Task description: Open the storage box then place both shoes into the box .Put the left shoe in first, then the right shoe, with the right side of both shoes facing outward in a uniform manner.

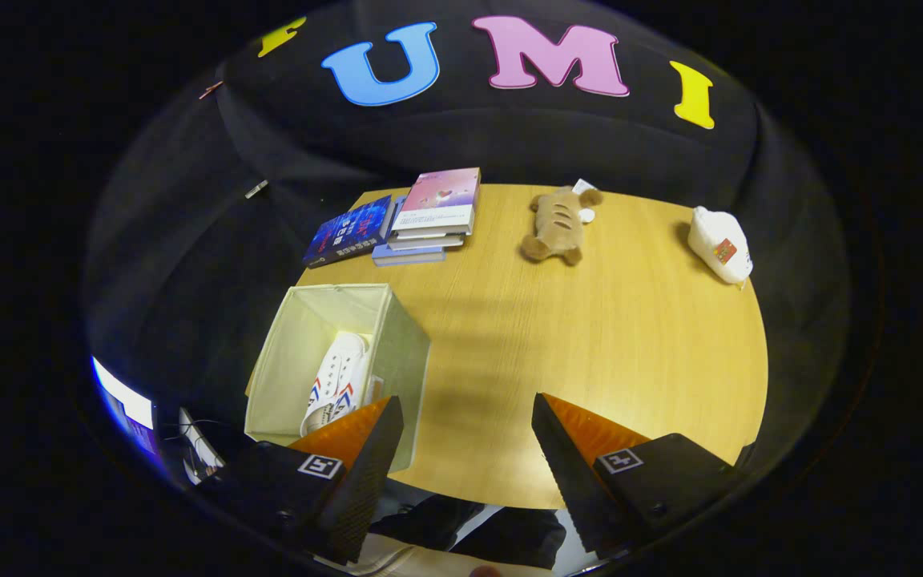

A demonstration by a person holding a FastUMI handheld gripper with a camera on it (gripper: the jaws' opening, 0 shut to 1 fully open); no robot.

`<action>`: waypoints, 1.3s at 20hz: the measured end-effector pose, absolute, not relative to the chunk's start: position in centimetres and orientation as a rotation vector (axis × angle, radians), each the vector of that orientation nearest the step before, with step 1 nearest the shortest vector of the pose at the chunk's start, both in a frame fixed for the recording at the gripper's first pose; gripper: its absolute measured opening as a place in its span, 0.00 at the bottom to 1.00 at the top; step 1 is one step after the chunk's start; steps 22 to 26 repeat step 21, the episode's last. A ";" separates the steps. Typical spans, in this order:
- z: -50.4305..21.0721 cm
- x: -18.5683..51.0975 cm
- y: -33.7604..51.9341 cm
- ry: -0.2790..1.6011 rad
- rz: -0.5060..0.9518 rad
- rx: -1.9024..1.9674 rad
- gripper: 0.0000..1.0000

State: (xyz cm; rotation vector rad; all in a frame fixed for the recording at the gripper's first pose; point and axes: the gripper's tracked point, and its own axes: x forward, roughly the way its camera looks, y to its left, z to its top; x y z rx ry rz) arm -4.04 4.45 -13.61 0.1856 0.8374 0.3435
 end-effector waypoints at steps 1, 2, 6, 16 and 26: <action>-13.4 -3.9 3.5 0.807 0.335 0.175 0.99; -13.3 -3.7 2.4 0.776 0.323 0.159 0.99; -12.2 -3.5 -1.7 0.632 0.272 0.091 0.99; -6.6 -4.2 -7.1 0.275 0.277 0.066 0.98; -5.7 -5.5 -8.6 0.194 0.275 0.046 0.97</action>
